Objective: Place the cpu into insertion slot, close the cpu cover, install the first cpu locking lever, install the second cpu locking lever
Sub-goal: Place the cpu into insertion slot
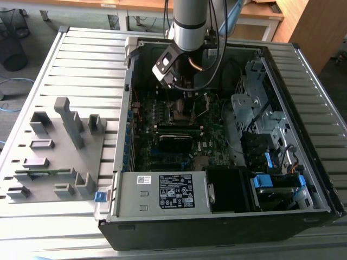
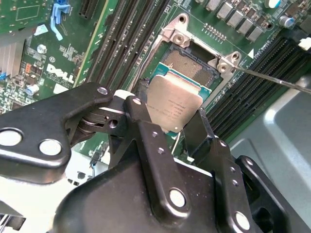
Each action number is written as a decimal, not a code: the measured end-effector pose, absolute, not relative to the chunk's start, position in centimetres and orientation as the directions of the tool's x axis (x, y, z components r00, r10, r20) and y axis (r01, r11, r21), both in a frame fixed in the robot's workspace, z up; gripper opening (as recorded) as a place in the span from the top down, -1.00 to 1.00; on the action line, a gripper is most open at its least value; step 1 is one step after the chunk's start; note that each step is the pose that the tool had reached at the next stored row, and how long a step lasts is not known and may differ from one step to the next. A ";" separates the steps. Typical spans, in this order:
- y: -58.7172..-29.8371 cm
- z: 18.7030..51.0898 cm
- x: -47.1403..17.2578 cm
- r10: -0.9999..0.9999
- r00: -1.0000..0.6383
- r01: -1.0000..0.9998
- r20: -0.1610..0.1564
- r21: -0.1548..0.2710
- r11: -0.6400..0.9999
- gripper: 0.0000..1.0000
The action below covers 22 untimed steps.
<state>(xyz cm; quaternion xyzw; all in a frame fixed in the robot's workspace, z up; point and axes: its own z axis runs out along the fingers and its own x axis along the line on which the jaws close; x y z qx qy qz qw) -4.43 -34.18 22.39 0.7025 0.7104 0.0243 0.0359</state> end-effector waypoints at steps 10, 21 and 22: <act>-34.2 21.2 -4.5 1.000 -0.012 0.996 -0.017 0.085 0.014 -0.07; -33.6 21.2 -4.5 1.000 -0.012 0.996 -0.017 0.085 0.014 -0.07; -33.6 21.1 -4.6 1.000 -0.012 0.996 -0.017 0.085 0.013 -0.07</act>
